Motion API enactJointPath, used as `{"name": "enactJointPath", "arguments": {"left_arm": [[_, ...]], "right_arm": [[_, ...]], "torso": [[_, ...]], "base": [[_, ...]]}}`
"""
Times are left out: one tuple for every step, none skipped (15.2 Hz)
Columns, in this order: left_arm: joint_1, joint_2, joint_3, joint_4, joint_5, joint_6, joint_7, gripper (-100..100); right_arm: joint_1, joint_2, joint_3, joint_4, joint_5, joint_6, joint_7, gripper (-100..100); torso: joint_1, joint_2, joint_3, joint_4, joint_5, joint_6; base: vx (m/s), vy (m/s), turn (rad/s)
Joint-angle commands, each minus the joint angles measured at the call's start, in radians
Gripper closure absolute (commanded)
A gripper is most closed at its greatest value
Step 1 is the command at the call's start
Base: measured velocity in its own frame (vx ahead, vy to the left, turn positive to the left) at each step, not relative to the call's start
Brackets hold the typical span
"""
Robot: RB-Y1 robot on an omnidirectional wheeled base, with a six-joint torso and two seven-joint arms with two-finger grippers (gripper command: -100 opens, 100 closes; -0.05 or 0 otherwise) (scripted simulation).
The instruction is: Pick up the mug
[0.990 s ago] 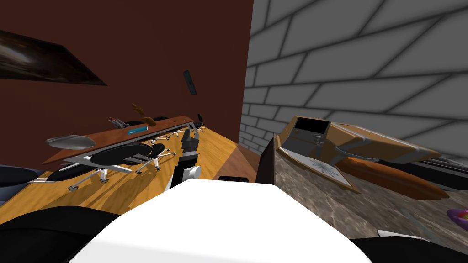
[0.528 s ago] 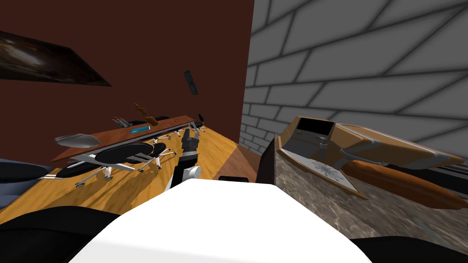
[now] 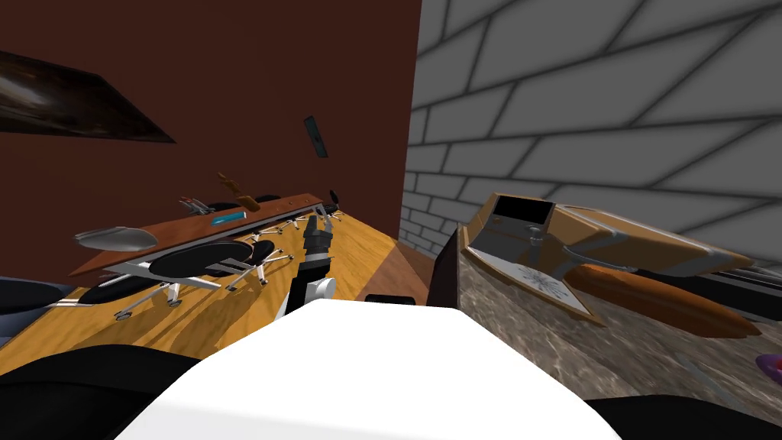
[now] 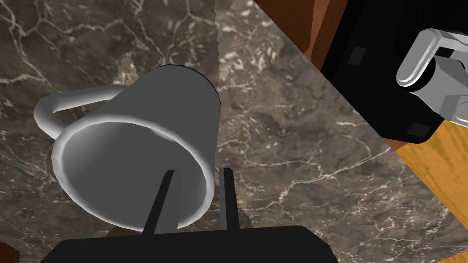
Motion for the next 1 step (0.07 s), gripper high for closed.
{"name": "enactJointPath", "arguments": {"left_arm": [[0.000, 0.000, 0.000, 0.000, 0.000, 0.000, 0.000, 0]], "right_arm": [[0.000, 0.000, 0.000, 0.000, 0.000, 0.000, 0.000, 100]], "torso": [[0.000, 0.000, 0.000, 0.000, 0.000, 0.000]], "base": [[-0.017, 0.010, -0.028]]}}
